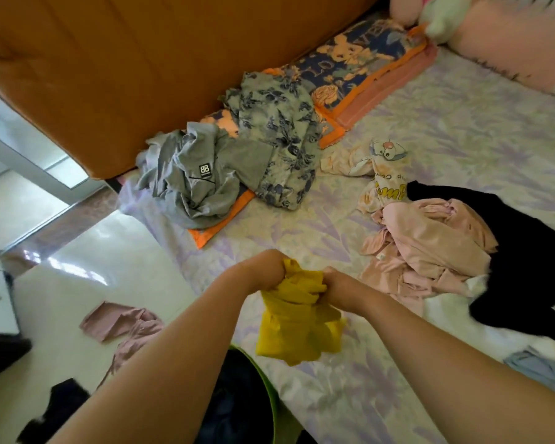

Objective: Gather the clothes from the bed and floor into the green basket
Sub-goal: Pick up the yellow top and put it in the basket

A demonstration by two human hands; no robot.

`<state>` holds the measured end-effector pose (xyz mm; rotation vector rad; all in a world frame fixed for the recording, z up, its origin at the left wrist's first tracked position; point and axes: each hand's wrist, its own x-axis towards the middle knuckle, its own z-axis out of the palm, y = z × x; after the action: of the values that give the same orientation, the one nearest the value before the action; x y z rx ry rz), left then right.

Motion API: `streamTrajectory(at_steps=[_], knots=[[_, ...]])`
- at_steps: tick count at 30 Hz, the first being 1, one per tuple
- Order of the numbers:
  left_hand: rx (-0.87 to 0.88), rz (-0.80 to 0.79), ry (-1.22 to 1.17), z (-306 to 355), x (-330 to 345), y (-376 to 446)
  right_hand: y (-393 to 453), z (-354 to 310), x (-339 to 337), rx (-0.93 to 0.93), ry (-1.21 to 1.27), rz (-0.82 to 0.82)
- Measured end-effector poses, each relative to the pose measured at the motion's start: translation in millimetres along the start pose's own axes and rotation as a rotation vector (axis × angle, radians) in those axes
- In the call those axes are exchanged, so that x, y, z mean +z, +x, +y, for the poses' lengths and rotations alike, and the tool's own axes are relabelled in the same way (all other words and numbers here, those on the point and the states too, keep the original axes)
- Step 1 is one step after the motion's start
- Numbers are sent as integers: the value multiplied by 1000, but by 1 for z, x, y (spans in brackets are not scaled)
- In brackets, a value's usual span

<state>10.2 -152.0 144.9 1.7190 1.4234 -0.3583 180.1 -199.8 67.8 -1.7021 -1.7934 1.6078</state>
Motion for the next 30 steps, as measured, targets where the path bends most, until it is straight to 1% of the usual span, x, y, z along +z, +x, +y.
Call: streamTrajectory(at_steps=[1,2,3,4,6,8,9,10,12,13,15,16,18,19,21,25,27,30], knots=[[1,43,-18,-4,-1,-13,-7,-15,5,30,88,-39],[10,94,-66,-5,-3,-14,-10,-21,6,98,225,-77],[10,187,-162,-10,-3,-22,-12,-27,11,154,348,-121],[-5,290,-284,-15,-4,-30,-14,-31,17,182,492,-155],[-121,505,-625,-31,0,-48,-12,-43,31,233,695,-129],[-237,626,-1049,-49,7,-65,-10,-59,44,267,740,-51],[-285,667,-1201,-59,13,-75,-8,-67,54,273,748,-29],[-331,690,-1258,-68,18,-83,-6,-75,63,265,774,-19],[-453,674,-1281,-84,31,-106,-4,-91,84,252,805,-32],[-497,626,-1315,-89,37,-118,-2,-97,94,257,820,-46],[-490,416,-1456,-89,47,-130,-2,-103,105,268,862,-74],[-476,334,-1536,-99,54,-143,-4,-113,119,267,860,-131],[-440,194,-1652,-112,66,-150,-8,-124,134,266,858,-214],[-437,173,-1742,-124,71,-149,-10,-130,142,263,849,-247],[-471,217,-1891,-149,85,-150,-15,-145,155,253,810,-303],[-476,419,-2001,-157,80,-179,-19,-165,174,275,705,-378],[-439,537,-2021,-166,83,-191,-23,-171,188,306,669,-436],[-438,638,-1998,-177,95,-202,-31,-178,205,352,596,-515]])
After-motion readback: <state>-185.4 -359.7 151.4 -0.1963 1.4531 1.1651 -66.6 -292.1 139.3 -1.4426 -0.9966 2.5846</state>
